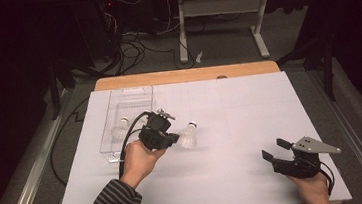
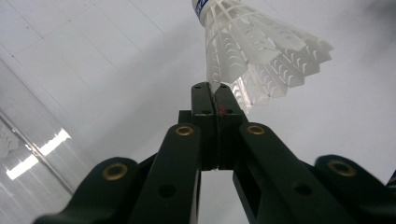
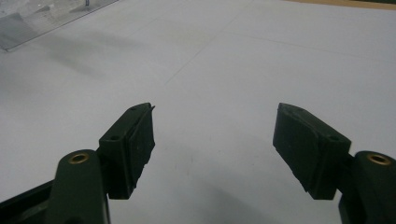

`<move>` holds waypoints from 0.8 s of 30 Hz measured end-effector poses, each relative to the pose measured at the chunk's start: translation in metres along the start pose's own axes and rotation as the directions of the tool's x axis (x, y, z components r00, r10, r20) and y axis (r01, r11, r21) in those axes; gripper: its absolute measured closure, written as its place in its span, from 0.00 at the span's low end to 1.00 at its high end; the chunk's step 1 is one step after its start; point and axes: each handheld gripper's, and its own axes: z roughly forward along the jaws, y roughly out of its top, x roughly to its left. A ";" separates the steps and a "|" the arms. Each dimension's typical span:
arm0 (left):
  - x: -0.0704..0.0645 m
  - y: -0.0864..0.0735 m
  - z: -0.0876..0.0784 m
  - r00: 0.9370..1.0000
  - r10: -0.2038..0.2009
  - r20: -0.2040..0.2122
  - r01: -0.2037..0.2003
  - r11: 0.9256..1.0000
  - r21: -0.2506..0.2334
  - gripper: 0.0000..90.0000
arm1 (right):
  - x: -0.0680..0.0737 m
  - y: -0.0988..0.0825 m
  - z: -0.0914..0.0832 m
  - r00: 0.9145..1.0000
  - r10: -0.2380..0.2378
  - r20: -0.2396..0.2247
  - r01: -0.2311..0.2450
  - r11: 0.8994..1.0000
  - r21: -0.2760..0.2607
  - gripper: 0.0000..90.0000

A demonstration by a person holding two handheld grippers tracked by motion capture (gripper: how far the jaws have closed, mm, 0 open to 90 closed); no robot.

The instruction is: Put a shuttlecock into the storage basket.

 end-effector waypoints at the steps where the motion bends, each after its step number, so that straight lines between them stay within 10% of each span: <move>1: 0.001 0.000 -0.001 1.000 0.001 0.000 -0.001 1.000 0.001 1.00 | 0.000 0.000 0.000 1.000 -0.001 0.000 0.001 1.000 0.000 0.33; 24: 0.009 0.001 -0.015 1.000 -0.016 -0.015 0.015 1.000 -0.023 1.00 | 0.000 0.000 0.000 1.000 0.000 0.000 0.000 1.000 0.000 0.33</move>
